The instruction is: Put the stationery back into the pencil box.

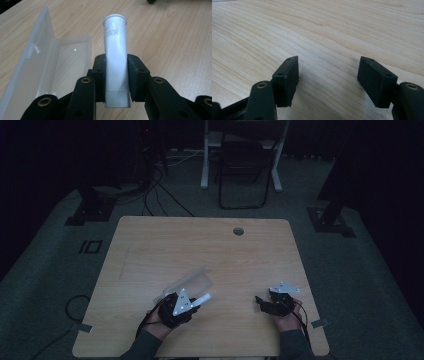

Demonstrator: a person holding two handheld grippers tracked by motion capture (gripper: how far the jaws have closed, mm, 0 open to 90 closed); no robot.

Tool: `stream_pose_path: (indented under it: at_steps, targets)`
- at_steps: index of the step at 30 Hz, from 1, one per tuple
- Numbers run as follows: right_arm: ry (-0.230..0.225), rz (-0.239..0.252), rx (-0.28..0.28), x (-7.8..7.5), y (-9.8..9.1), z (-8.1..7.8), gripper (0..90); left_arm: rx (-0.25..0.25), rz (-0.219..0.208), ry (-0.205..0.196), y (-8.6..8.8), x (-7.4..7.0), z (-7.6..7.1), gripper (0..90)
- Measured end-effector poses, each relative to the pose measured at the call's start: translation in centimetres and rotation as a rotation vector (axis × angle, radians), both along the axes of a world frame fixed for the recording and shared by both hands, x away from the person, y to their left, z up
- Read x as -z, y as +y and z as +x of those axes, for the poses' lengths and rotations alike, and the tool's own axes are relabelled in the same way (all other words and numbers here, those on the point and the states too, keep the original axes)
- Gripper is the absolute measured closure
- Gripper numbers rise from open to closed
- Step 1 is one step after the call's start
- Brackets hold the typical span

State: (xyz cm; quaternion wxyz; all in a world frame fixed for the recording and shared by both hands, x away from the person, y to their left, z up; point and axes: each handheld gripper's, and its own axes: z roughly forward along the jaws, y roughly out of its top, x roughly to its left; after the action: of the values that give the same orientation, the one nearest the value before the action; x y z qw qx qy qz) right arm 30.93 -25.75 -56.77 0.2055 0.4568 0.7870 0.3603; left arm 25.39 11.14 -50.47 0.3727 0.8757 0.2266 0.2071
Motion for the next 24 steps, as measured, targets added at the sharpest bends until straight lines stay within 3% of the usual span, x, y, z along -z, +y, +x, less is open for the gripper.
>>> stream_pose_path:
  at_steps: [24]
  targets:
    - [0.0, 0.0, 0.0, 0.0, 0.0, 0.0, 33.6, -0.075, 0.015, -0.047, 0.6, 0.33, 0.81, 70.7]
